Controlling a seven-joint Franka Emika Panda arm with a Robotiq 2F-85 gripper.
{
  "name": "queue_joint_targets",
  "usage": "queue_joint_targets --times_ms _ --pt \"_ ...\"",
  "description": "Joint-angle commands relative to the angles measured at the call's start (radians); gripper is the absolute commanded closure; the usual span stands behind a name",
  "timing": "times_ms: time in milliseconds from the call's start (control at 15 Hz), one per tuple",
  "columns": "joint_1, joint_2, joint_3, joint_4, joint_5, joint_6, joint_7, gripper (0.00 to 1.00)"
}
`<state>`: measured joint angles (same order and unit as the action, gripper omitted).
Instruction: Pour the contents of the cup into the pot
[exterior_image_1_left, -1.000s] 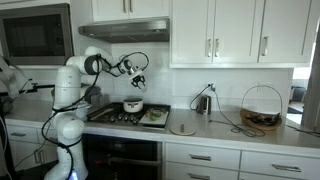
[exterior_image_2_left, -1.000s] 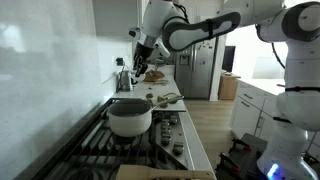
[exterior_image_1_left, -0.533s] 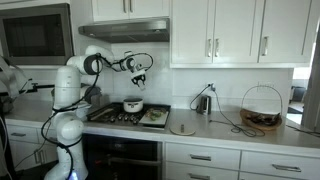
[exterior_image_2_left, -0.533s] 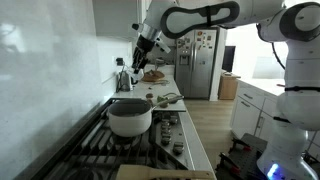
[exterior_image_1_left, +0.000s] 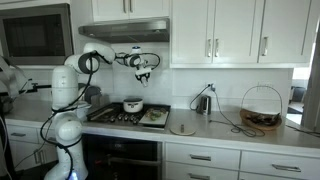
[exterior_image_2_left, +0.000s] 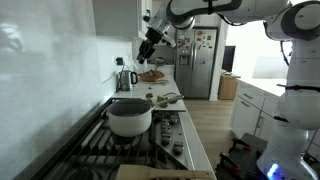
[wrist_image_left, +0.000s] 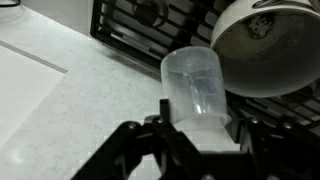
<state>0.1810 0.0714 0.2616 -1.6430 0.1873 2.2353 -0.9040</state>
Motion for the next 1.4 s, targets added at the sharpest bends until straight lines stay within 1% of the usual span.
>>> queue_joint_targets --times_ms 0,133,400,733,1067,1333 --pt "-0.043 -0.06 -0.045 -0.035 0.156 -0.05 -0.124 0.7" --pt "-0.062 -0.075 -0.078 -0.035 0.219 -0.086 -0.168 0.7" --pt "-0.088 -0.103 -0.137 -0.044 0.284 -0.147 -0.216 0.7" --pt "-0.12 -0.117 -0.204 -0.05 0.323 -0.205 -0.249 0.7" --pt "-0.157 -0.109 -0.264 -0.049 0.36 -0.259 -0.315 0.7" --pt "-0.192 -0.1 -0.305 -0.034 0.397 -0.327 -0.376 0.7"
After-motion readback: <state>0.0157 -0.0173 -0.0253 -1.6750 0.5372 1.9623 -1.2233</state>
